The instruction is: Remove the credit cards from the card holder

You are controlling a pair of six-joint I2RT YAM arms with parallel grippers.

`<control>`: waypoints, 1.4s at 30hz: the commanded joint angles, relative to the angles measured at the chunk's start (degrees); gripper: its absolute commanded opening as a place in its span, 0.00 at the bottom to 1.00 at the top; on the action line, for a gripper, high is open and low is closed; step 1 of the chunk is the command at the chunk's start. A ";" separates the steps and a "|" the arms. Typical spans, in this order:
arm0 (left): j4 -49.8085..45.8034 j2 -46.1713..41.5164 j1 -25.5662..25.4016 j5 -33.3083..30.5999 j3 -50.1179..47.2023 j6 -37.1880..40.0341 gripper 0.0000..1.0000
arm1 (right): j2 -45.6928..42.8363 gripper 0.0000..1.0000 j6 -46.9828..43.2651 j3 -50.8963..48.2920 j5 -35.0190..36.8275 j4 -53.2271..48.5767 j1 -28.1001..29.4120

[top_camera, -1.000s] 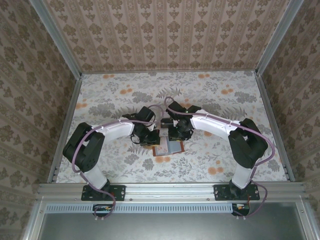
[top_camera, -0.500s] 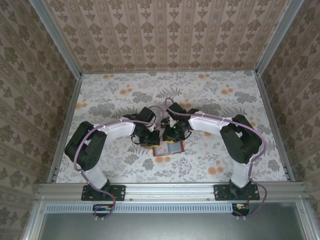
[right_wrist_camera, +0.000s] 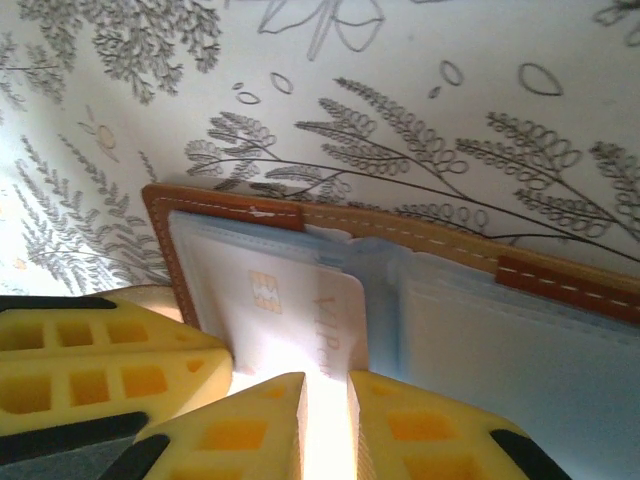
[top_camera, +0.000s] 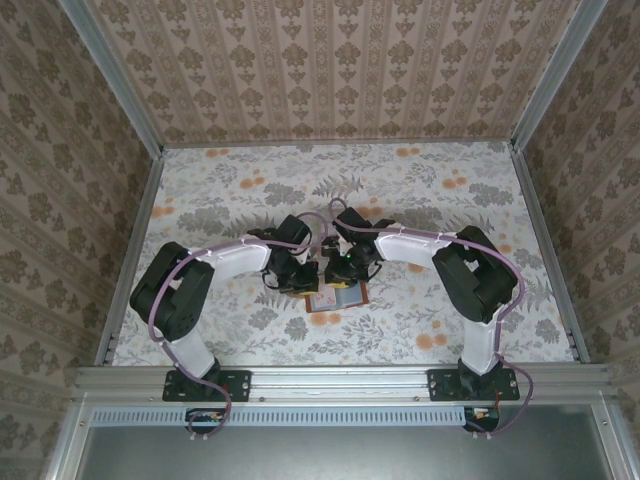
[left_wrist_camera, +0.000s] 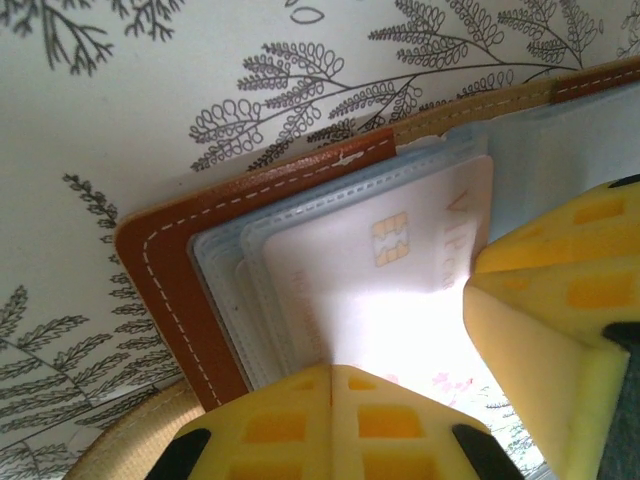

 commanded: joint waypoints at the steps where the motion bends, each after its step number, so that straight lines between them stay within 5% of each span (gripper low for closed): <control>1: -1.73 1.20 -0.06 -0.80 -0.40 1.05 0.02 | 0.91 0.21 -1.70 0.15 3.39 -3.65 -0.23; 31: -1.64 1.61 -0.79 1.25 4.27 0.41 0.03 | -1.92 0.24 -1.86 -1.49 2.63 -4.96 -0.76; 42: -4.41 4.28 -0.73 -0.26 4.85 2.28 0.02 | -1.55 0.24 0.30 -4.25 -2.15 1.96 -1.54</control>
